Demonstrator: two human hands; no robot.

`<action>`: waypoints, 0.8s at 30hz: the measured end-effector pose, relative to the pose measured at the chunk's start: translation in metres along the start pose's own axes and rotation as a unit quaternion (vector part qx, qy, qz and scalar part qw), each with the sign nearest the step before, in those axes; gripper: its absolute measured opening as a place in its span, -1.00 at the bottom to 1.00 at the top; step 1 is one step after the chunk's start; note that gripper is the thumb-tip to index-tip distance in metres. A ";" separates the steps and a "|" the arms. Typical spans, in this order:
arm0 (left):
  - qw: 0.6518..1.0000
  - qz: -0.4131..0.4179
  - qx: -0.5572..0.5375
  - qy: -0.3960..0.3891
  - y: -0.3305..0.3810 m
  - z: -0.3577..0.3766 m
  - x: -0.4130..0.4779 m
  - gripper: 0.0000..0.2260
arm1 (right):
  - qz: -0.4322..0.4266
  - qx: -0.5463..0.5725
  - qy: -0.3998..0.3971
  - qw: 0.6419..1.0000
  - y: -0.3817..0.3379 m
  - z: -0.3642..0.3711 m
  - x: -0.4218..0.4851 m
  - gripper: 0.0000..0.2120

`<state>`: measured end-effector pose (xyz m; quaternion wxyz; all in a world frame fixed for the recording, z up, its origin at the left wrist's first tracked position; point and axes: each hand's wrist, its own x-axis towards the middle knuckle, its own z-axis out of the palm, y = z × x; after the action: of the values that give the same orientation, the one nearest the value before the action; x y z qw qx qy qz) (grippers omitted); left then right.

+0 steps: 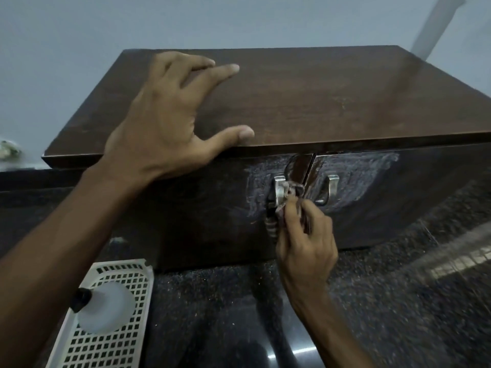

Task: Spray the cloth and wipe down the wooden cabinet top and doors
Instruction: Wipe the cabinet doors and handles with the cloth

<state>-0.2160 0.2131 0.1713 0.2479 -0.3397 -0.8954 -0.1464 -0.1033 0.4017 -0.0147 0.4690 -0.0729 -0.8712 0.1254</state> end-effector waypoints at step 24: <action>0.991 -0.010 0.075 -0.107 0.001 0.002 0.000 -0.05 | 0.012 0.090 -0.017 0.996 -0.006 -0.015 0.021 -0.54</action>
<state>-0.2154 0.2147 0.1699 0.1736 -0.3247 -0.9287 -0.0439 -0.1021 0.4037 0.0114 0.4576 -0.0392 -0.8632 0.2098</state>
